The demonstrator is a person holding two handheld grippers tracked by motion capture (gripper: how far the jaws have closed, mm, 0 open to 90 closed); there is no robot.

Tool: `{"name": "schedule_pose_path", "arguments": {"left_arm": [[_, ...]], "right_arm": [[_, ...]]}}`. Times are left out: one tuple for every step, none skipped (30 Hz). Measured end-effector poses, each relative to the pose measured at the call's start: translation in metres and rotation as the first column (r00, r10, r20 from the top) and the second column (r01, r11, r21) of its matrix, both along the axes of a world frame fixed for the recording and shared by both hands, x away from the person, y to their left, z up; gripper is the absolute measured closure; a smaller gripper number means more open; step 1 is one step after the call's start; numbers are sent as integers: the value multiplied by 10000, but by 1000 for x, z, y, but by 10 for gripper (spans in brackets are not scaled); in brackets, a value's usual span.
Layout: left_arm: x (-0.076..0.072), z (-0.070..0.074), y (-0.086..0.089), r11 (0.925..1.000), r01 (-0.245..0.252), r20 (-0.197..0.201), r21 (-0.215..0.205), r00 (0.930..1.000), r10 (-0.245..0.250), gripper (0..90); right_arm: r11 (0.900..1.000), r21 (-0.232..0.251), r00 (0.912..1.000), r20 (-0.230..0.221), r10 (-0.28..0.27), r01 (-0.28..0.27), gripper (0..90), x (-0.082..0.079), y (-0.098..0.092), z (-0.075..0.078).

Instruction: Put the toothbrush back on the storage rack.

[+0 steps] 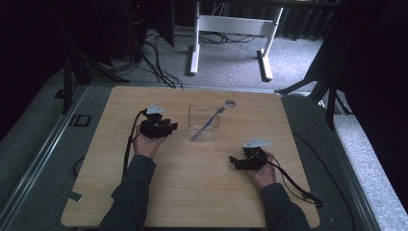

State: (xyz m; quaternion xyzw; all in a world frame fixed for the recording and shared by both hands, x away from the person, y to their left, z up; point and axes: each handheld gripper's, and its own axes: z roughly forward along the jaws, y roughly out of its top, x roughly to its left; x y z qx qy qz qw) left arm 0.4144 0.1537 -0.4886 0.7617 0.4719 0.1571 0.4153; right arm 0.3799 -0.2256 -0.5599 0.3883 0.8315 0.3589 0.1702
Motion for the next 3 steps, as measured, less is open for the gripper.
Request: {"name": "schedule_pose_path", "arguments": {"left_arm": [[0,-4,2,9998,-60,-115,207,9999,62,569],[0,-8,4,9991,-139,-225,403,9996,148,563],[0,-13,7,9979,-265,-318,597,9991,285,556]], "right_arm": [[10000,1,10000,19,4,-4,228,0,0,0],[10000,7,10000,5,-2,2,228,0,0,0],[10000,8,10000,6,-1,1,228,0,0,0]]}}
